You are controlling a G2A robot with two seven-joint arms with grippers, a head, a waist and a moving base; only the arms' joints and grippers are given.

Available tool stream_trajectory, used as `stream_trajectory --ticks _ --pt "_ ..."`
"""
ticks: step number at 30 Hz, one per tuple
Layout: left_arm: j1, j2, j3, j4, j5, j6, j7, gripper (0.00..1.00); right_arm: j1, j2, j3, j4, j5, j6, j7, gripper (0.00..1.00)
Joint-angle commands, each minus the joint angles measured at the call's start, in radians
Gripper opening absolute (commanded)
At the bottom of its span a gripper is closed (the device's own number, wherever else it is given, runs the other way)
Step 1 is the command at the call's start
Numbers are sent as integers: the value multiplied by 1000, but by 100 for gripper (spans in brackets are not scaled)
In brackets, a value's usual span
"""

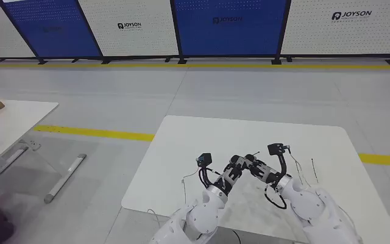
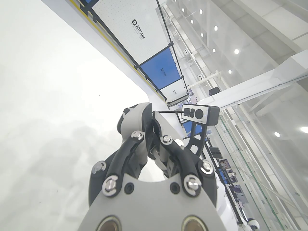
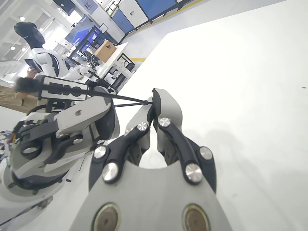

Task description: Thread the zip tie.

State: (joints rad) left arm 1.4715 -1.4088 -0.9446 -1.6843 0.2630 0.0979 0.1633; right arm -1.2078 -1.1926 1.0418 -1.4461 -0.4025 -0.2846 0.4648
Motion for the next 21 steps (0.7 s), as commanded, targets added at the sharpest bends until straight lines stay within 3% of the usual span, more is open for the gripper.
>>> stream_trajectory --ticks 1,21 --pt "0 0 0 0 0 0 0 0 5 -1 -5 6 -5 3 5 0" --pt "0 0 0 0 0 0 0 0 48 -21 -61 102 -29 30 46 0"
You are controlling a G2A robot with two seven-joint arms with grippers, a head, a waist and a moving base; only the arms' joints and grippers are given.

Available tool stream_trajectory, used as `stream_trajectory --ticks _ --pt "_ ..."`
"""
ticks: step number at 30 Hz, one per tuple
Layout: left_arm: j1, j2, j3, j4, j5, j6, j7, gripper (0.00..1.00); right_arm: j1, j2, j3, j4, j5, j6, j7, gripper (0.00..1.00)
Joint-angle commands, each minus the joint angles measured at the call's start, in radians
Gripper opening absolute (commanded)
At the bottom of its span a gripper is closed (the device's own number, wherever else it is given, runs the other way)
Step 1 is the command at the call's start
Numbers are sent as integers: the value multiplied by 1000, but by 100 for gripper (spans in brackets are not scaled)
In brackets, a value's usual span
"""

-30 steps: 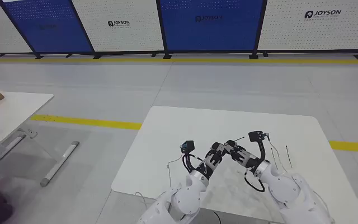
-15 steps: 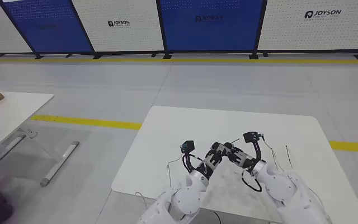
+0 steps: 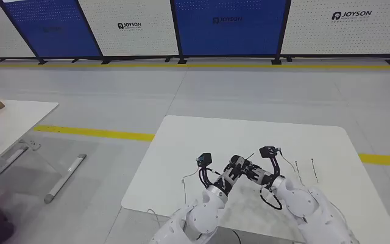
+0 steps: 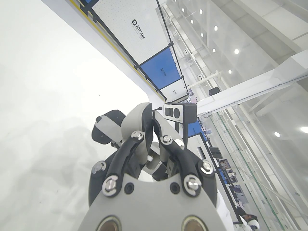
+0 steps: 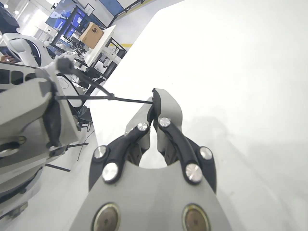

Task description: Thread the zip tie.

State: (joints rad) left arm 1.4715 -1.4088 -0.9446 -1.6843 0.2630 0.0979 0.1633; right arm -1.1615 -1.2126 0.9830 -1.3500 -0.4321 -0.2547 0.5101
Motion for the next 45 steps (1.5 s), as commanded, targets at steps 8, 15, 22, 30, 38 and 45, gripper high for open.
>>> stream_trajectory --ticks 8,15,22,30,38,45 --pt "0 0 0 0 0 0 0 0 15 -11 -28 64 3 -4 8 0" --pt "0 0 0 0 0 0 0 0 27 -21 -46 103 5 -12 -6 0" --pt "0 0 0 0 0 0 0 0 -7 -11 7 34 30 -45 -48 90" --pt "0 0 0 0 0 0 0 0 -152 30 196 -130 26 -18 -160 100" --pt "0 0 0 0 0 0 0 0 -316 56 432 -232 146 -18 -318 100" --pt "0 0 0 0 0 0 0 0 -376 62 496 -260 249 -70 -298 100"
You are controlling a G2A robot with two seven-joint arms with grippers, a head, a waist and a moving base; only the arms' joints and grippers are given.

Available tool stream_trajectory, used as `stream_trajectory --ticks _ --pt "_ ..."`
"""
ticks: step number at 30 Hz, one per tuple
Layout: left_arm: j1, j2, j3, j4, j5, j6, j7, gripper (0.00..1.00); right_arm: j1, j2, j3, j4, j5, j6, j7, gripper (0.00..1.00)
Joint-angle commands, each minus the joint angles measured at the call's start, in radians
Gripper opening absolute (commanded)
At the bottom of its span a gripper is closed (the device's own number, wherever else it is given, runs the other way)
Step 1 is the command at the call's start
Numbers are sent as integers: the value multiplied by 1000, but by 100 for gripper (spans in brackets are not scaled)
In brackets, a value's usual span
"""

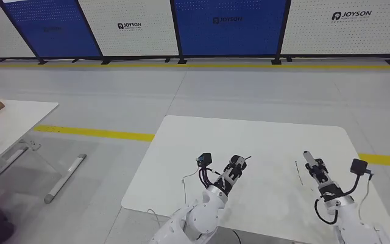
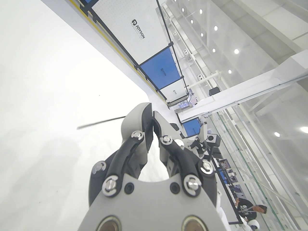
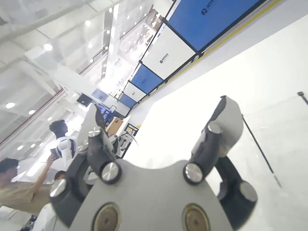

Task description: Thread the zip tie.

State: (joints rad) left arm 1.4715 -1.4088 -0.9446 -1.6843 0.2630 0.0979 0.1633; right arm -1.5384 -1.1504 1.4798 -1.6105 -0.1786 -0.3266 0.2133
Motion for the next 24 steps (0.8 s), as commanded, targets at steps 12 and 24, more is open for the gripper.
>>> stream_trajectory --ticks 12,24 --pt "29 2 -62 2 17 2 144 0 1 0 -1 1 -5 2 -2 100" --pt "62 13 -127 -10 9 36 104 0 1 0 -1 1 -5 2 -2 100"
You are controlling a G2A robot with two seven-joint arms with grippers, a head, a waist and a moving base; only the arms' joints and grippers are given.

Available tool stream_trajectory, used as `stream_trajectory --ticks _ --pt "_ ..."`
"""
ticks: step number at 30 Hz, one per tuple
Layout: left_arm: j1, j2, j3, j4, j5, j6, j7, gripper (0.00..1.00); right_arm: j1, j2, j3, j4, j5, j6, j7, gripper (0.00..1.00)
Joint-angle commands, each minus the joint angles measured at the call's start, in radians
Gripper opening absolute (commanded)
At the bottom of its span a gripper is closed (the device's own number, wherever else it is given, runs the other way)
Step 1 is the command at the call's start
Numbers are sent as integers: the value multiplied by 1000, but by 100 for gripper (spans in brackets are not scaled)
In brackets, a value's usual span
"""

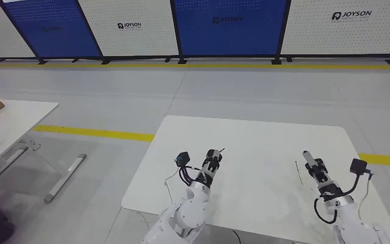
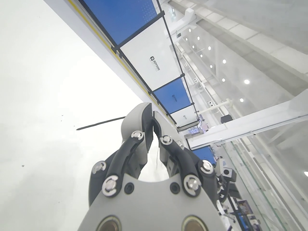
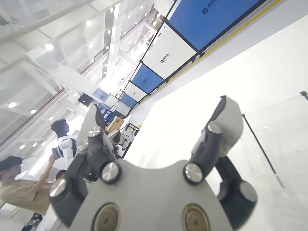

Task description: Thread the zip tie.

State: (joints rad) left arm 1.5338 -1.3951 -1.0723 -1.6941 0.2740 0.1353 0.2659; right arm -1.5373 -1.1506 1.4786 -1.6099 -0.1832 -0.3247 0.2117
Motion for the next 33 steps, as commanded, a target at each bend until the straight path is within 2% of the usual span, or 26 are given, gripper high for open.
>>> stream_trajectory --ticks 1,5,6,8,9,11,14,15,16,19,22,23,25,29,31,32,33 --pt "0 0 0 0 -2 -1 2 0 0 0 0 0 0 0 0 100" --pt "-4 1 2 8 22 6 -8 0 0 0 0 0 0 0 0 100" --pt "-15 5 9 24 96 26 -23 0 0 0 0 0 0 0 0 100" --pt "-24 9 22 40 177 59 -53 0 0 0 0 0 0 0 0 100" --pt "-30 12 31 49 225 88 -90 0 0 0 0 0 0 0 0 100" --pt "-36 16 35 50 279 122 -120 0 0 0 0 0 0 0 0 100" --pt "-38 19 32 43 302 152 -152 0 0 0 0 0 0 0 0 100" --pt "-37 19 28 39 301 156 -153 0 0 0 0 0 0 0 0 100" --pt "-36 19 23 36 295 160 -154 20 0 0 0 0 0 0 0 100" --pt "-32 18 10 25 261 157 -152 48 0 0 0 0 0 0 0 100" --pt "-30 17 6 24 252 155 -147 45 0 0 0 0 0 0 0 100" --pt "-30 17 4 25 243 154 -144 37 0 0 0 0 0 0 0 100" --pt "-33 15 2 31 234 151 -139 31 0 0 0 0 0 0 0 100" --pt "-38 11 1 42 204 144 -121 31 0 0 0 0 0 0 0 100" --pt "-36 8 -3 40 149 128 -121 32 0 0 0 0 0 0 0 100" --pt "-35 6 -8 36 117 117 -123 34 0 0 0 0 0 0 0 100" --pt "-33 4 -18 32 70 99 -120 40 0 0 0 0 0 0 0 100"
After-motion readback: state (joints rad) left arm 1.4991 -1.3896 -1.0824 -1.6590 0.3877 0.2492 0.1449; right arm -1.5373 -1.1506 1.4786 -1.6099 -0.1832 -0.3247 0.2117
